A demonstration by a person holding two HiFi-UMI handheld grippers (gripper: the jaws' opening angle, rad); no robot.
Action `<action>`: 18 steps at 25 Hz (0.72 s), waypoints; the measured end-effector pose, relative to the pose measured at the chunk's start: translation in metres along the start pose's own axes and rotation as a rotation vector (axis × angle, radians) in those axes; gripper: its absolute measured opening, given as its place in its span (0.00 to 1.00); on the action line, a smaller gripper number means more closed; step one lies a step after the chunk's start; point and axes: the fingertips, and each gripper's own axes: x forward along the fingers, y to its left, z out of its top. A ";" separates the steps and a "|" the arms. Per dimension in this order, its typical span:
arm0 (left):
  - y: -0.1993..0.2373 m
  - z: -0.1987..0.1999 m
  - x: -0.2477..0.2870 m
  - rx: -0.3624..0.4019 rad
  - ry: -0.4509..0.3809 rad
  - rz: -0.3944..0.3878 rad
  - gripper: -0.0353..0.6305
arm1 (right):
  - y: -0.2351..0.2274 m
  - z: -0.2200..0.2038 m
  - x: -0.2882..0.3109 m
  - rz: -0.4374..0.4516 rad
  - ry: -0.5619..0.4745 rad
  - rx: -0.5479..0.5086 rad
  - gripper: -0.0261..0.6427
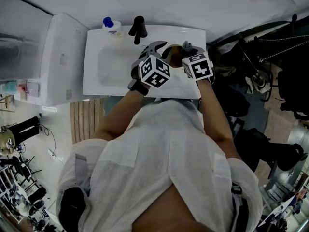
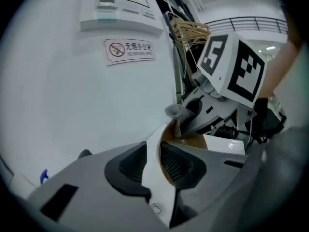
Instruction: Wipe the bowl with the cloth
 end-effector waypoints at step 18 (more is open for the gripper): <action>0.015 0.018 -0.002 -0.044 -0.050 0.059 0.10 | 0.010 0.040 -0.006 0.054 -0.166 0.046 0.11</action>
